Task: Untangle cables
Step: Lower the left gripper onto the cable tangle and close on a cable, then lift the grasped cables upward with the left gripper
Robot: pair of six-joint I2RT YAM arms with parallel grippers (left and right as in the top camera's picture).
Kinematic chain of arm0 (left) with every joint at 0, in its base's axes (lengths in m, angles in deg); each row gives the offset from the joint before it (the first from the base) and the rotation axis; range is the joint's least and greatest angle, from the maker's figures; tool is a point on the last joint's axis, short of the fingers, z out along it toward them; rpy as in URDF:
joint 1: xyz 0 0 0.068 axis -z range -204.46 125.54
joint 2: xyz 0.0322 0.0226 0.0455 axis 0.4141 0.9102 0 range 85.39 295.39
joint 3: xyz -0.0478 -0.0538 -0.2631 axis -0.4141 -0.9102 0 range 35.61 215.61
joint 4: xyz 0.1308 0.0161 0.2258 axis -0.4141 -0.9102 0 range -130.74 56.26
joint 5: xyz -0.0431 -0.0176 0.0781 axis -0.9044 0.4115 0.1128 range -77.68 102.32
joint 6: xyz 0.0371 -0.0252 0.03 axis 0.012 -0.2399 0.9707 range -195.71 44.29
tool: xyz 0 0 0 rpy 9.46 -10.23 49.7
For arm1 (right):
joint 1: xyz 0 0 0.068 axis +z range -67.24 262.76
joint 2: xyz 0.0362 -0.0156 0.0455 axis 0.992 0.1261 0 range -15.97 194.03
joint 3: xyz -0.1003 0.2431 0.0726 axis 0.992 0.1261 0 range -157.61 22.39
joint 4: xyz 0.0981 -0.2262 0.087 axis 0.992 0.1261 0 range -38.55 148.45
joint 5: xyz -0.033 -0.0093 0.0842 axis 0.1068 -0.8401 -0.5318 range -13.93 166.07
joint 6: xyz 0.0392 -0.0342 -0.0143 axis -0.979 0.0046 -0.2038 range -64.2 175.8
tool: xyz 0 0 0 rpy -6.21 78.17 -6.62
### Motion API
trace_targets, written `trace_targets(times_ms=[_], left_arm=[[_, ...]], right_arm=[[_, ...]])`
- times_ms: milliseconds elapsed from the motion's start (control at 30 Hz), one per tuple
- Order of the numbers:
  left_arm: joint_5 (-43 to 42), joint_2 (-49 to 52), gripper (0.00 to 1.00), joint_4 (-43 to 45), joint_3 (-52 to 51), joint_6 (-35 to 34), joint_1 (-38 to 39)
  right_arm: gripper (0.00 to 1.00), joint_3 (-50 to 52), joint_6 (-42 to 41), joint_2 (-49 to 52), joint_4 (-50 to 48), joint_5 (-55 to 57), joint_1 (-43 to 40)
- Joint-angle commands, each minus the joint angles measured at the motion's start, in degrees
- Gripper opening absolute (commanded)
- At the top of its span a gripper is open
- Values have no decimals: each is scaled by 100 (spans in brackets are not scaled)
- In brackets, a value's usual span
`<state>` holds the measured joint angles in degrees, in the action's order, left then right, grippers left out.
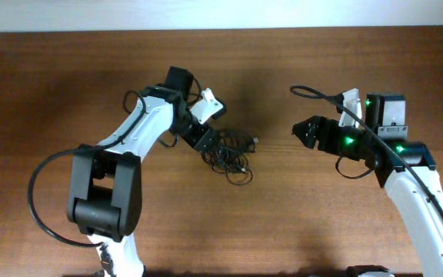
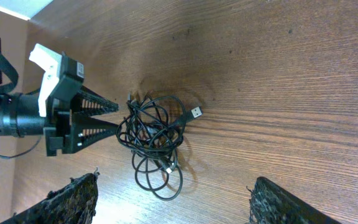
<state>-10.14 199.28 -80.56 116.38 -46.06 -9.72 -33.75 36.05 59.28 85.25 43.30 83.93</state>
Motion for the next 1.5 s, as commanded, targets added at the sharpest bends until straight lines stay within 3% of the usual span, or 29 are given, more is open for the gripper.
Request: trace_targets(times_ms=[0,200,333,433,567,700,767,900,1233,1467], left_arm=[[94,-50,47,354,-306,129,55],[120,229,24,743,-575,125,55],[122,376,20,798,-575,127,55],[125,376,0,824,-575,127,55],[122,363,0,776,-251,-310,50],[-48,175,0,160,796,-780,50],[-136,9,0,-96,1268,-1010,50],[-229,-356,0,-225,1838,-1386,50],[-243,-1412,0,-17,1958,-2133,50],[-238,-2017,0,422,1996,-2756,50]], right_arm=[[80,-74,-46,13,-13,50,37],[80,-66,-46,15,-17,52,37],[80,-66,-46,15,-17,55,37],[80,-66,-46,15,-13,162,37],[80,-66,-46,15,7,160,37],[81,-66,-46,15,42,155,37],[88,-66,-48,15,42,153,37],[88,-66,-46,15,42,153,37],[85,-146,-74,13,-39,-151,39],[83,-839,-177,-4,-15,-57,459]])
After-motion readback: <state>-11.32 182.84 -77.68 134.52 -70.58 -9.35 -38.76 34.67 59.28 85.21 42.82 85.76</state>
